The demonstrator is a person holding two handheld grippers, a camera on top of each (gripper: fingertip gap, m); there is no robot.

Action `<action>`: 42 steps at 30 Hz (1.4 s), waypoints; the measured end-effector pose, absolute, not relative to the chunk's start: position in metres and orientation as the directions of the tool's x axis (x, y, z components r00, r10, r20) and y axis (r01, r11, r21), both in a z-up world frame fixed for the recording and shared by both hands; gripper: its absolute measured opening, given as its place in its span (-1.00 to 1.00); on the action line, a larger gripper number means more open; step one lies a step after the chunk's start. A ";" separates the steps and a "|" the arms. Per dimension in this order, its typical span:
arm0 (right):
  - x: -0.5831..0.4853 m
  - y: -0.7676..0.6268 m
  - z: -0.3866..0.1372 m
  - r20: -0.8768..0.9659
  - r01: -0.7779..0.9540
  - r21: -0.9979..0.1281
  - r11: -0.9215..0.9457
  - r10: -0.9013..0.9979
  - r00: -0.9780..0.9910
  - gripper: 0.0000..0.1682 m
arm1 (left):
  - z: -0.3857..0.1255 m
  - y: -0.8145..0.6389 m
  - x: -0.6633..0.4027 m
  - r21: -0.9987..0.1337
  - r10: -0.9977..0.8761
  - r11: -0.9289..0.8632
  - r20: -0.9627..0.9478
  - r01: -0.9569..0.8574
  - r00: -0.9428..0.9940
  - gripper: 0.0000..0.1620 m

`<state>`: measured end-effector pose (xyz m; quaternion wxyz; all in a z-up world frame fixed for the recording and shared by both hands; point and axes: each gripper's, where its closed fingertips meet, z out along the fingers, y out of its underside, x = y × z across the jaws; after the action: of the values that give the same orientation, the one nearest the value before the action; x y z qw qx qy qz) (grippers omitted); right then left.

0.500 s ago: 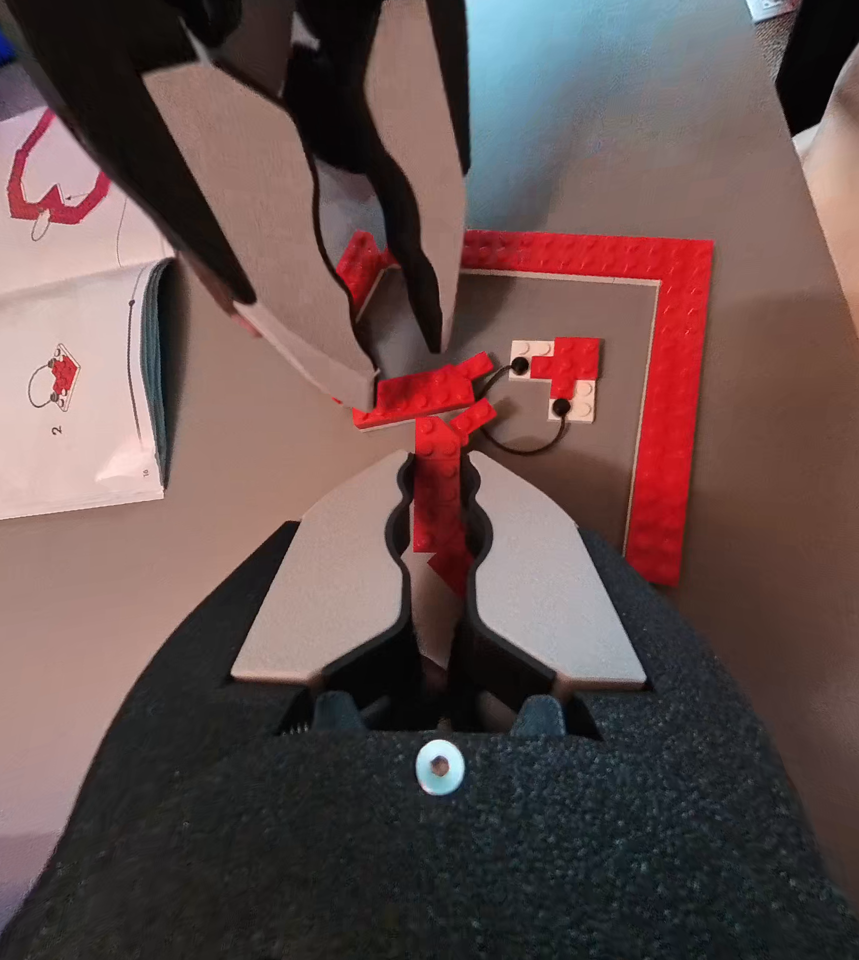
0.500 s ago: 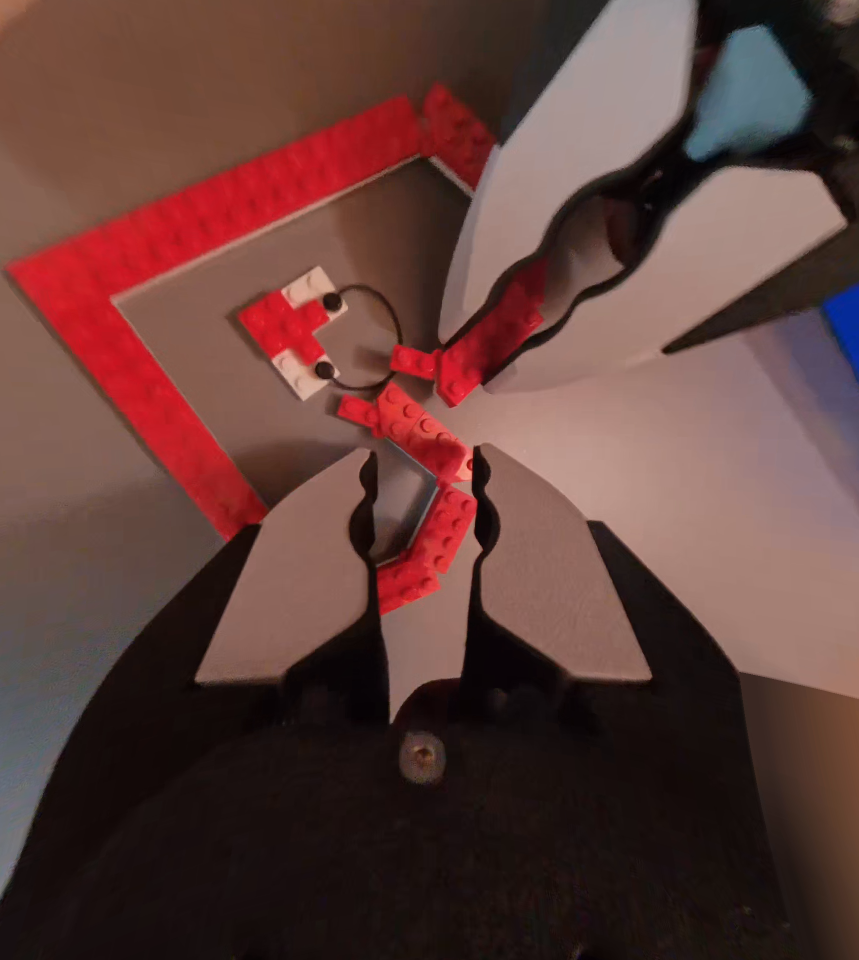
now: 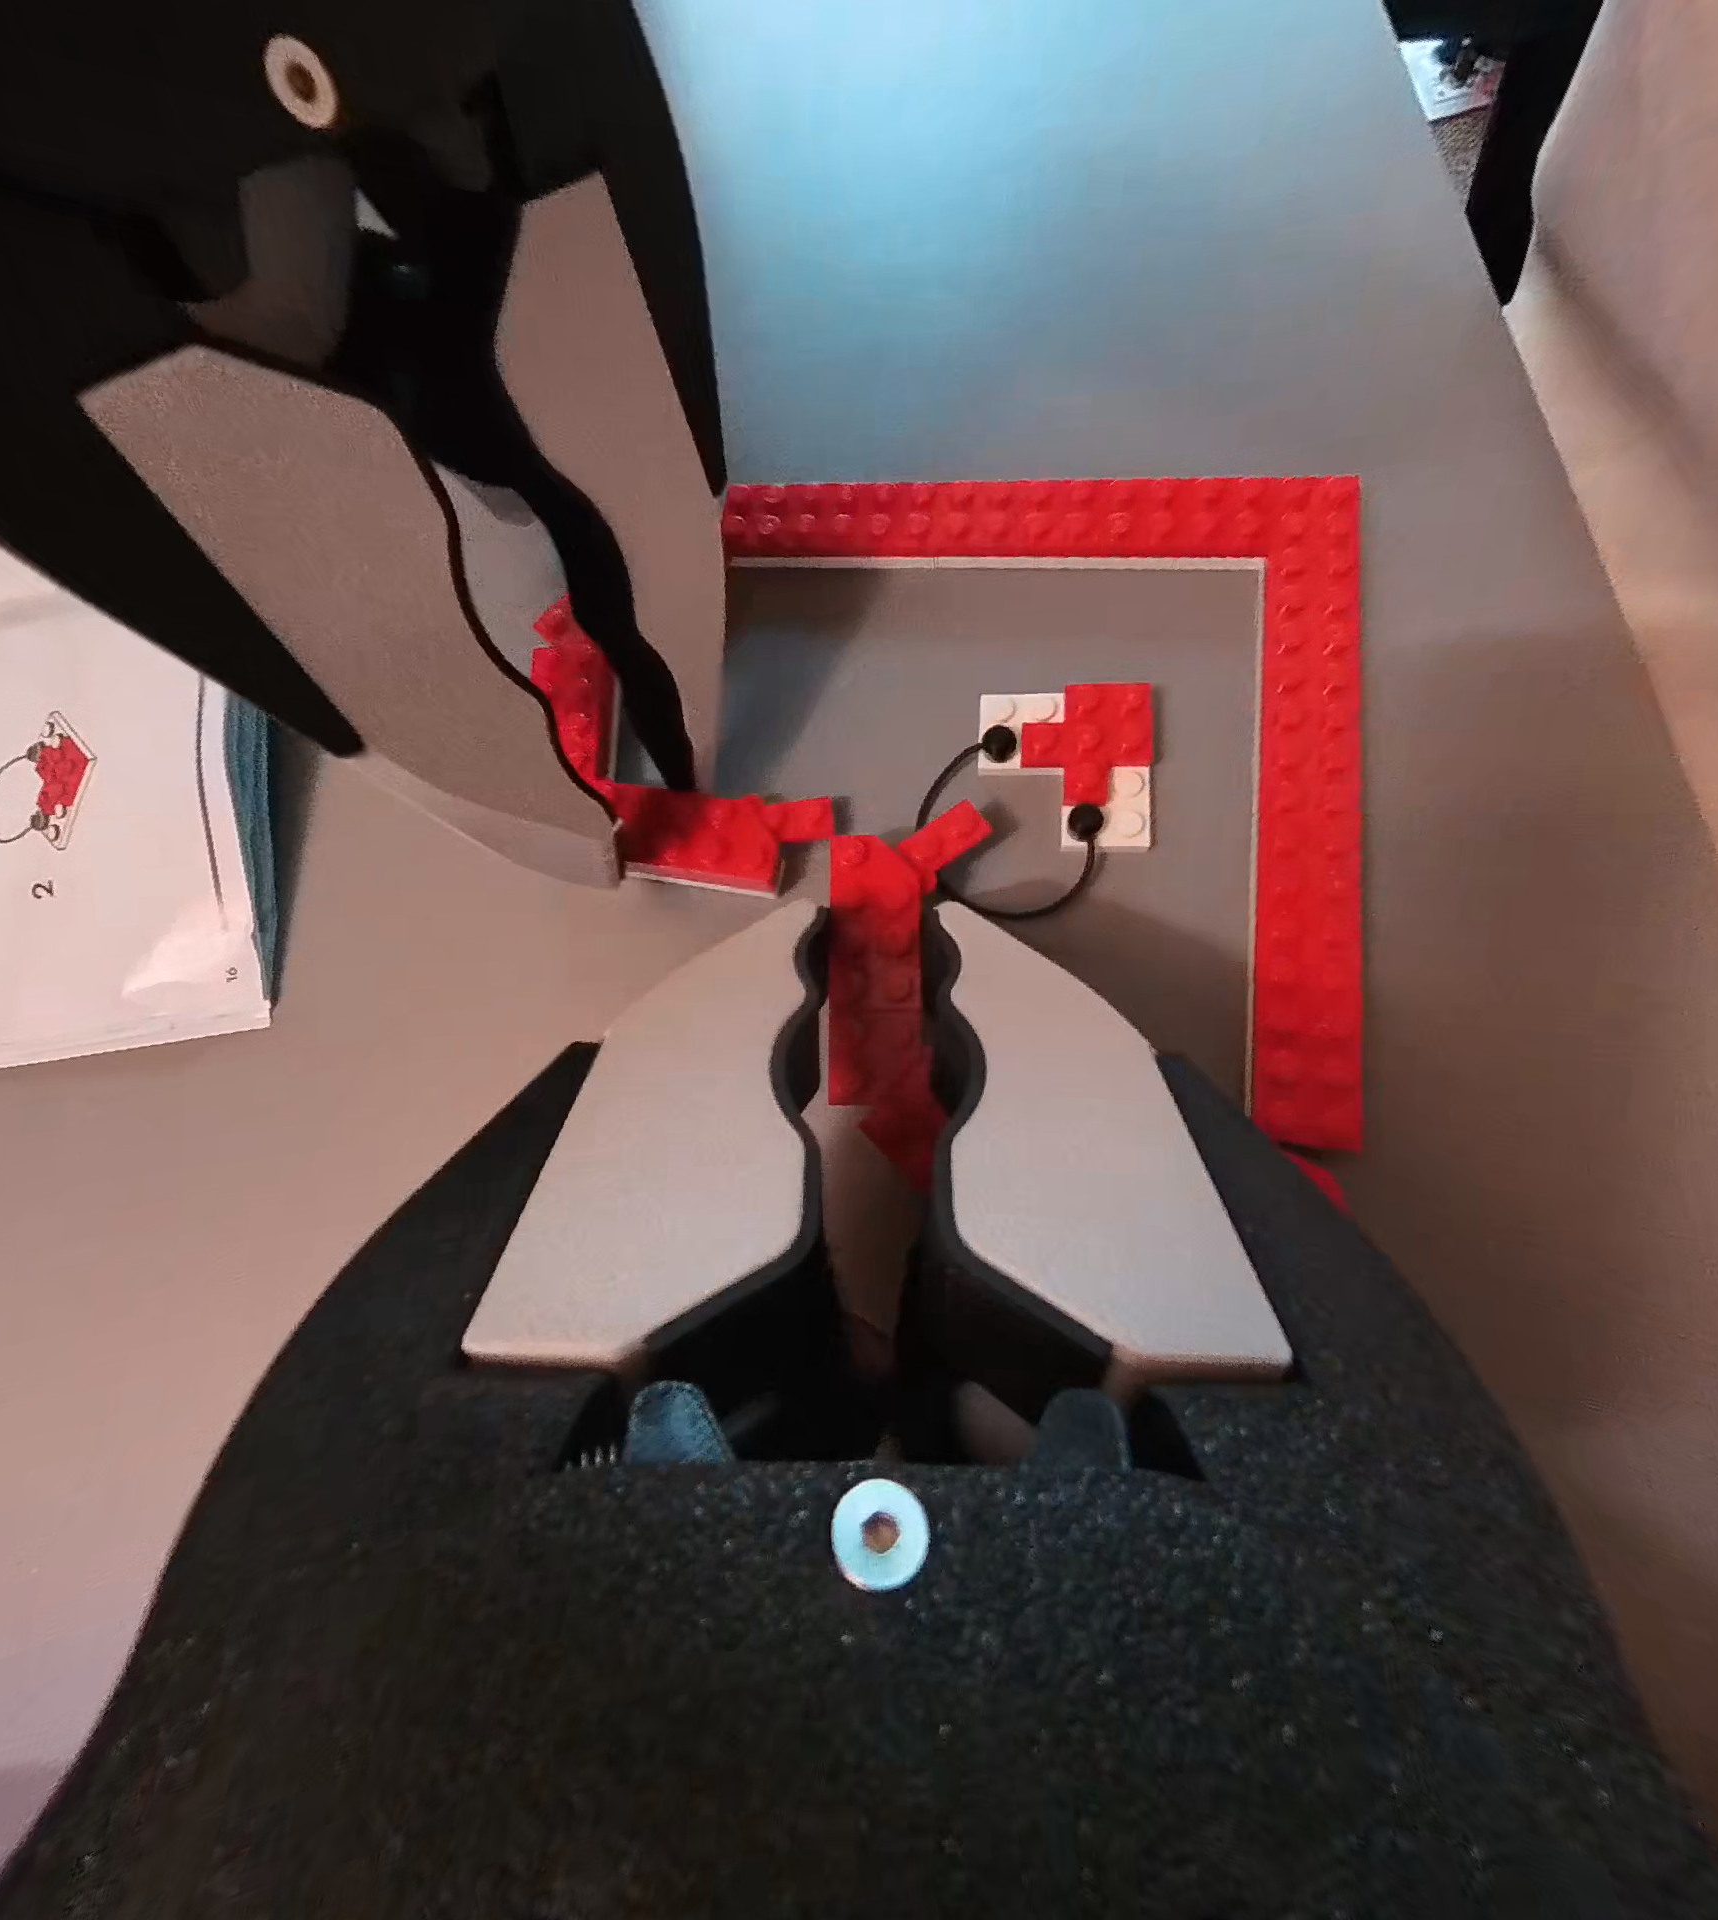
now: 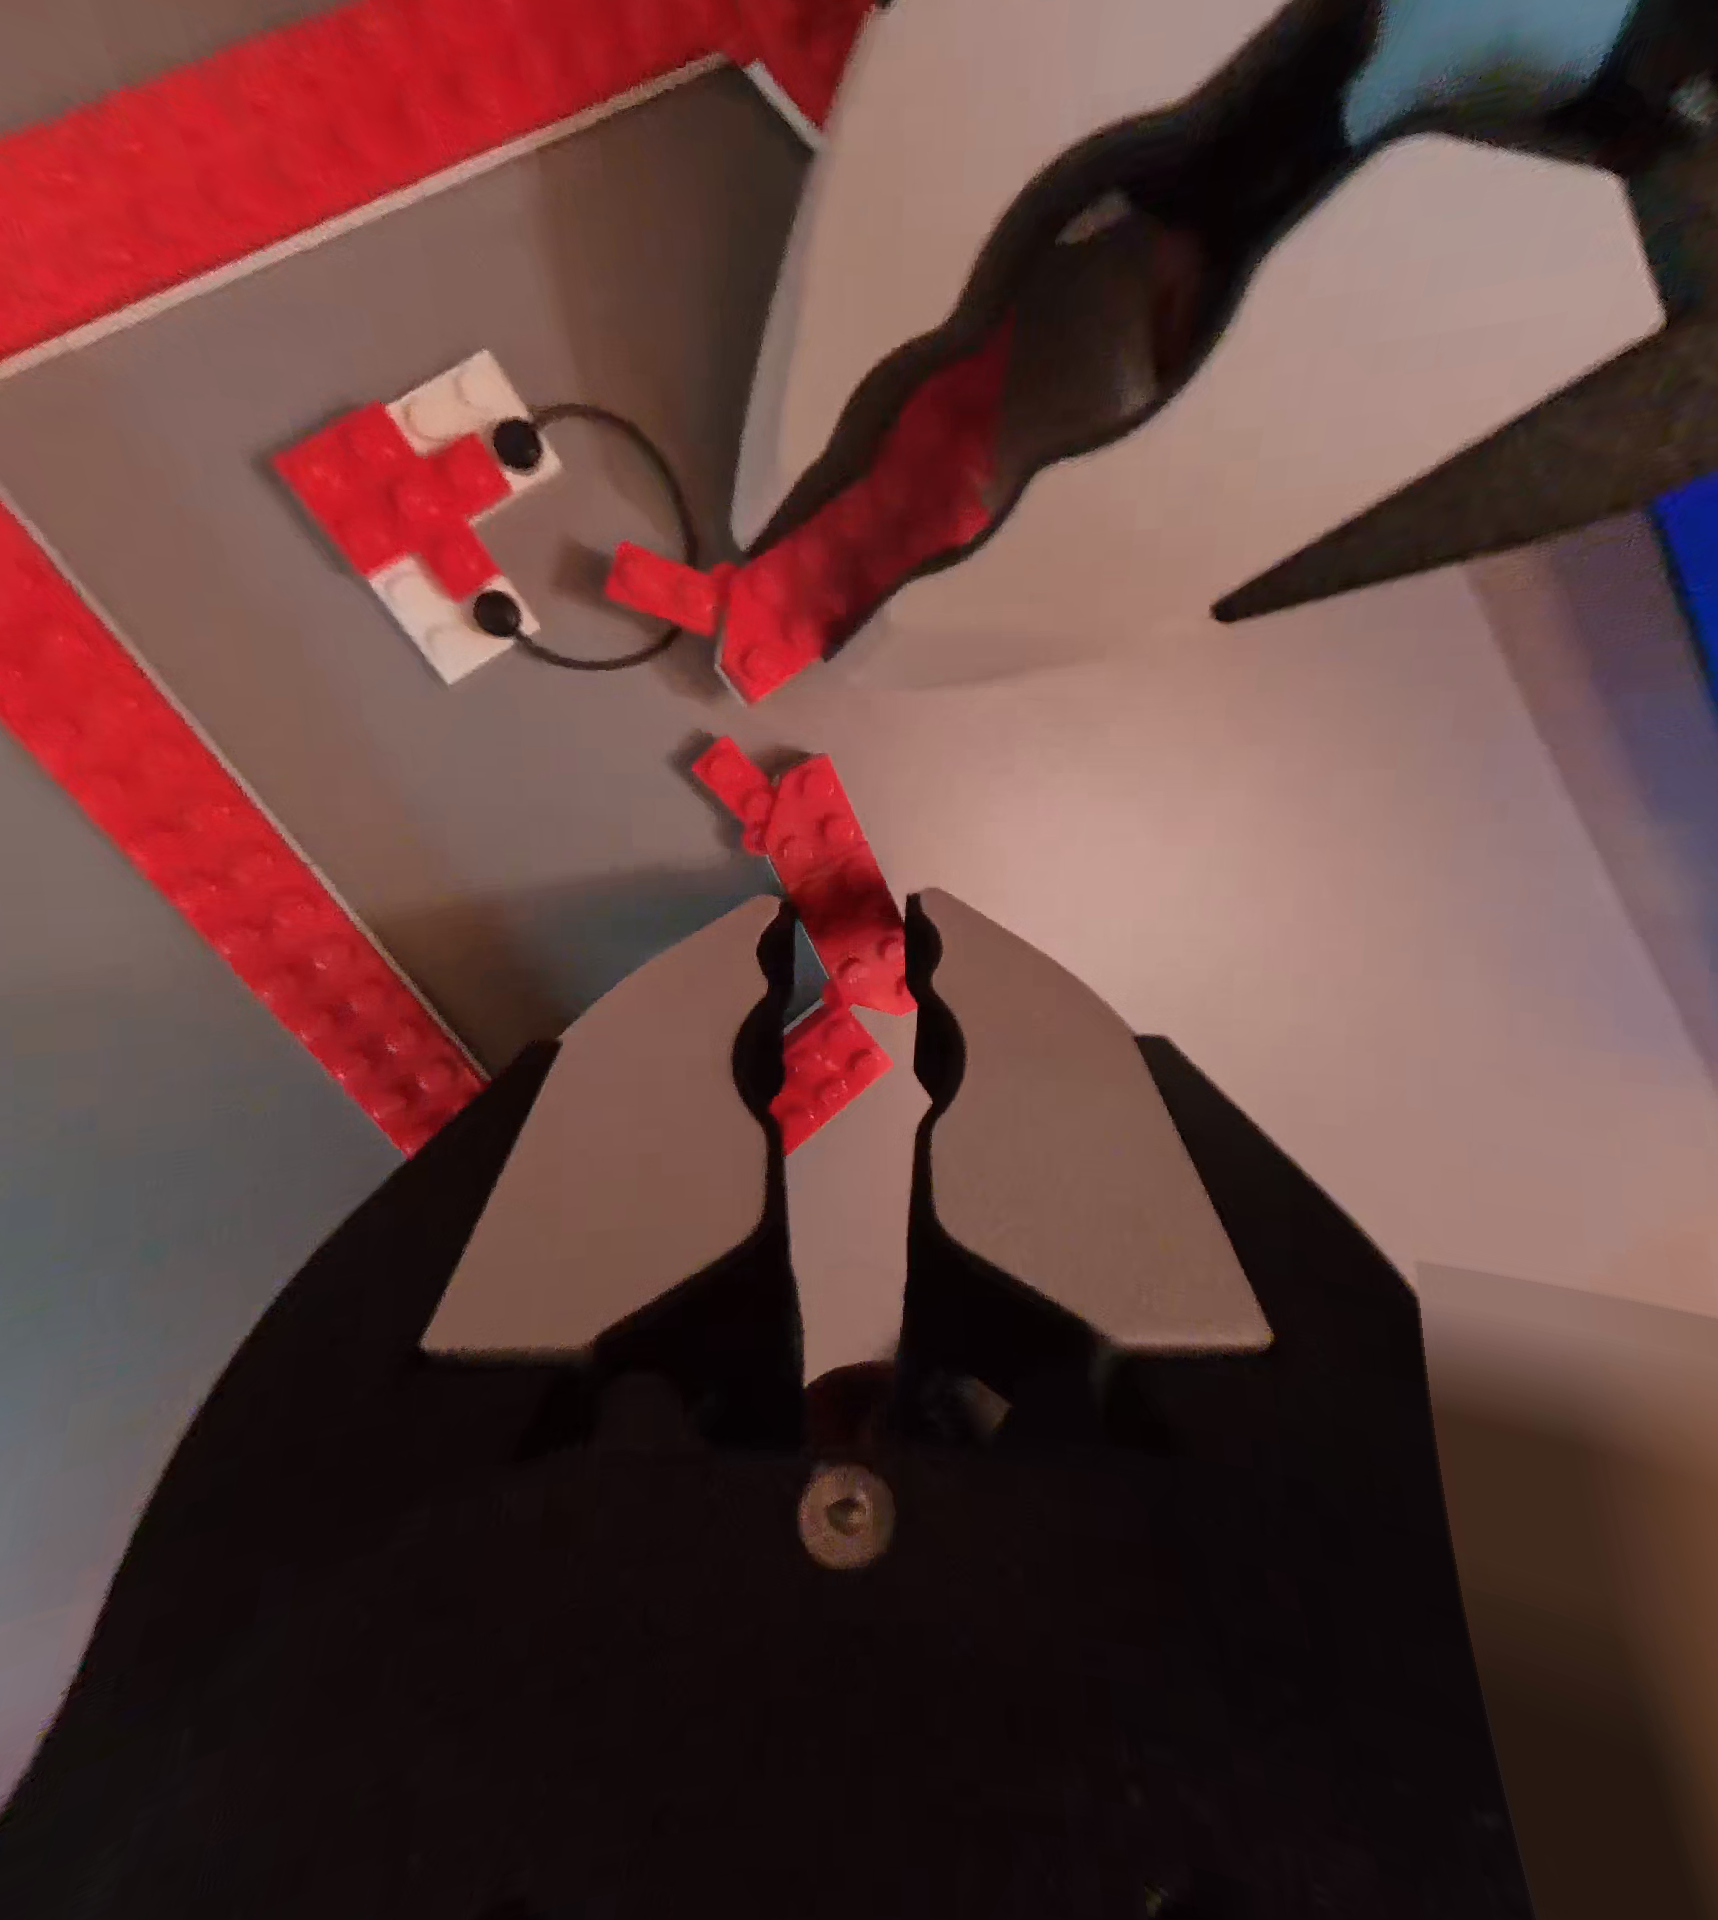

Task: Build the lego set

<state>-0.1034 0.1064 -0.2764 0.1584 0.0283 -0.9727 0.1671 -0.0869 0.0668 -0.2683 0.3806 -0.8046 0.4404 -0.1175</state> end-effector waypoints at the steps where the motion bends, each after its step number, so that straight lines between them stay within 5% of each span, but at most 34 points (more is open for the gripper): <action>1: -0.105 0.108 -0.276 0.334 -0.087 -0.316 0.945 0.025 -0.942 -0.76 | -0.268 0.066 -0.087 -0.716 -0.800 -0.324 -0.142 -0.619 0.583 -0.81; 5: -0.107 0.120 -0.269 0.399 0.054 -0.305 0.951 0.179 -0.899 -0.75 | -0.268 0.066 -0.087 -0.719 -0.797 -0.322 -0.146 -0.616 0.586 -0.81; 9: -0.071 0.089 -0.251 0.193 0.274 -0.557 0.784 0.443 -0.876 -0.42 | -0.268 0.066 -0.086 -0.721 -0.796 -0.319 -0.149 -0.615 0.587 -0.81; 12: -0.044 0.056 -0.252 0.106 0.330 -0.647 0.687 0.509 -0.854 -0.37 | -0.268 0.065 -0.086 -0.722 -0.798 -0.322 -0.142 -0.613 0.586 -0.81; 19: -0.056 0.054 -0.273 0.206 0.404 -0.685 0.606 0.694 -0.690 -0.65 | -0.267 0.064 -0.086 -0.722 -0.798 -0.322 -0.141 -0.612 0.586 -0.81; 42: -0.078 0.073 -0.273 0.205 0.674 -0.715 0.186 0.977 -0.053 -0.67 | -0.267 0.071 -0.105 -0.683 -0.679 -0.417 -0.205 -0.600 0.705 -0.81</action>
<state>-0.0782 0.0729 -0.2728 0.3410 -0.5978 -0.6906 0.2223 -0.1049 0.0706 -0.2665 0.3829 -0.8402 0.3806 -0.0517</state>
